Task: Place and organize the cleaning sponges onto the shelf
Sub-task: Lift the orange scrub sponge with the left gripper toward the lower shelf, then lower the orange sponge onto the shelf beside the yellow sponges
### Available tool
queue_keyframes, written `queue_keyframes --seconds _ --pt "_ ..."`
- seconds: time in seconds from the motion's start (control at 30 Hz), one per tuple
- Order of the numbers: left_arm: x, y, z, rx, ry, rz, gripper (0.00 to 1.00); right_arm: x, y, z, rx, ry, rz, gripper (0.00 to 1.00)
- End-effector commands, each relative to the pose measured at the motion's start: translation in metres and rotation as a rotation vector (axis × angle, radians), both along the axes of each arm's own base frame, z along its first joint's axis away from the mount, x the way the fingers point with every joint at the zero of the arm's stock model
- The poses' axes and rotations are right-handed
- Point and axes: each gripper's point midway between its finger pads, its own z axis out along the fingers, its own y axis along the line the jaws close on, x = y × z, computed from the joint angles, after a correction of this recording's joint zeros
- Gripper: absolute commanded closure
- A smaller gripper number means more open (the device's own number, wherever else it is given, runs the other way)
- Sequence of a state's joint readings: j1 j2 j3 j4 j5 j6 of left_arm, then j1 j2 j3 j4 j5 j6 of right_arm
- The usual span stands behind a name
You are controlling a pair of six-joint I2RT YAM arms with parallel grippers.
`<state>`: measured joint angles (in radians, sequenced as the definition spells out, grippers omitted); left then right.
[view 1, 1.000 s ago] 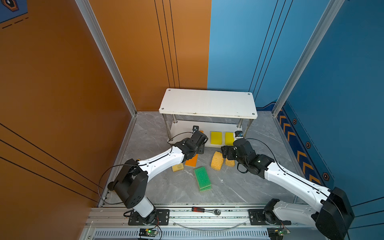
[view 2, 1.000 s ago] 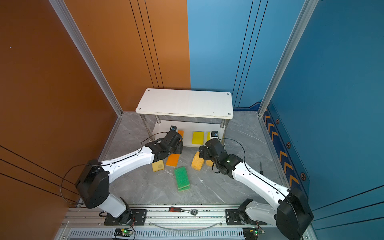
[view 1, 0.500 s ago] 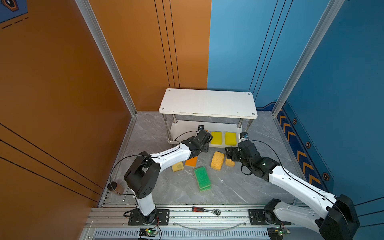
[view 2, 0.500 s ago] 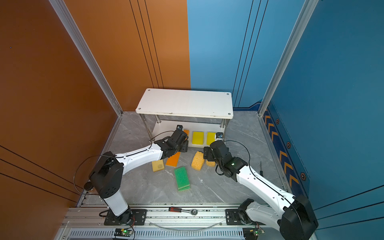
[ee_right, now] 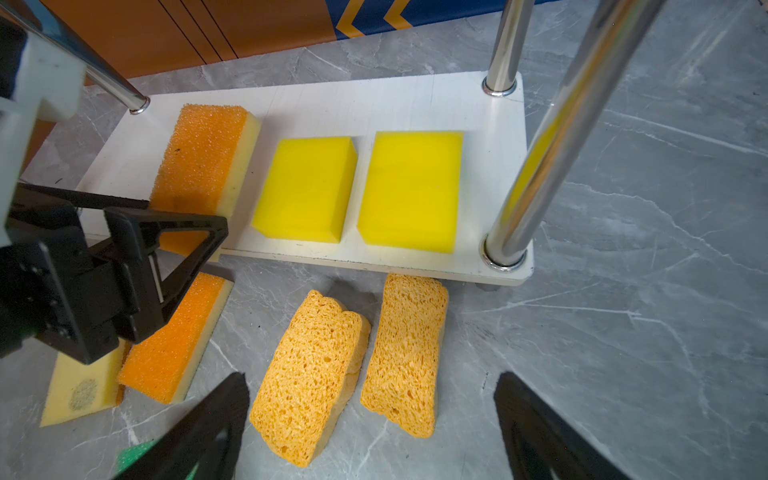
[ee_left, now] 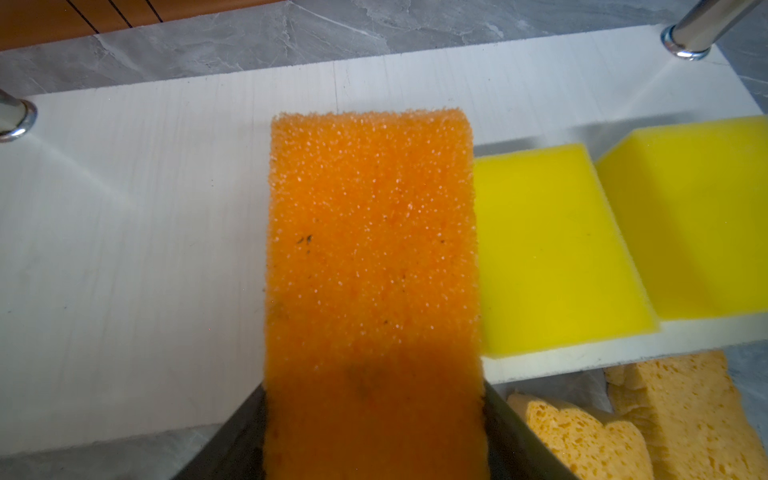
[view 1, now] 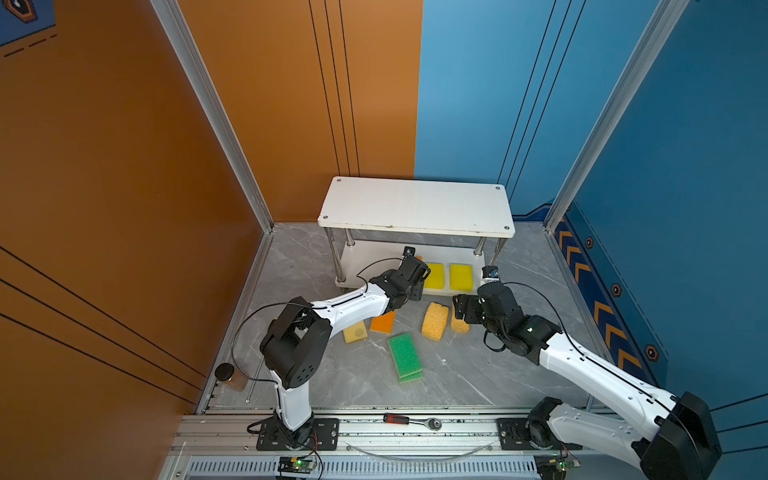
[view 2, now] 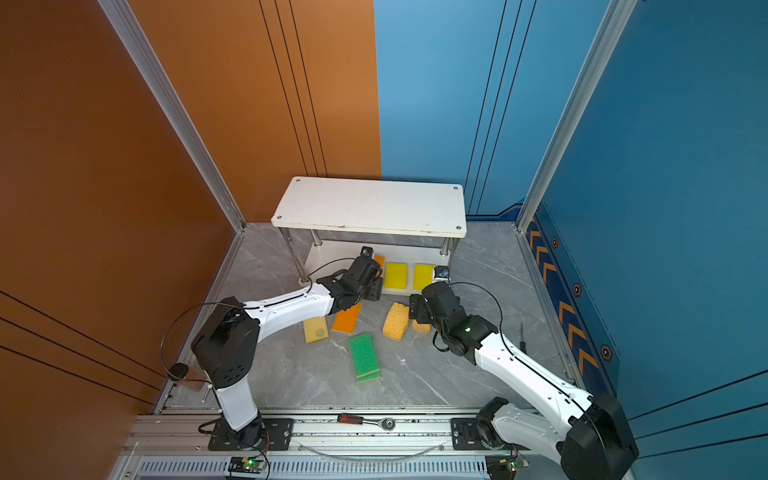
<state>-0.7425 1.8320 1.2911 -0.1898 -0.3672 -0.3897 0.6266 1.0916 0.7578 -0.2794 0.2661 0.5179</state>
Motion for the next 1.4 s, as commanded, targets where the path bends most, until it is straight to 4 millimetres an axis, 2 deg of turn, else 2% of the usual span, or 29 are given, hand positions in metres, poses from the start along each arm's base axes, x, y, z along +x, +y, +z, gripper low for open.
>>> queue_keyframes --seconds 0.0,0.37,0.67,1.37 --pt "0.013 -0.008 0.01 -0.011 -0.041 -0.001 0.3 -0.003 -0.011 -0.004 -0.015 0.01 -0.039 0.08" --pt "0.02 -0.005 0.005 -0.019 -0.025 0.028 0.3 -0.006 -0.014 -0.007 -0.014 0.013 -0.044 0.08" --pt "0.024 0.007 0.001 -0.016 -0.016 0.057 0.3 -0.009 -0.017 -0.007 -0.008 0.012 -0.048 0.09" --pt "0.022 0.004 -0.013 -0.033 0.026 0.05 0.29 -0.007 -0.016 -0.009 0.002 0.017 -0.054 0.09"
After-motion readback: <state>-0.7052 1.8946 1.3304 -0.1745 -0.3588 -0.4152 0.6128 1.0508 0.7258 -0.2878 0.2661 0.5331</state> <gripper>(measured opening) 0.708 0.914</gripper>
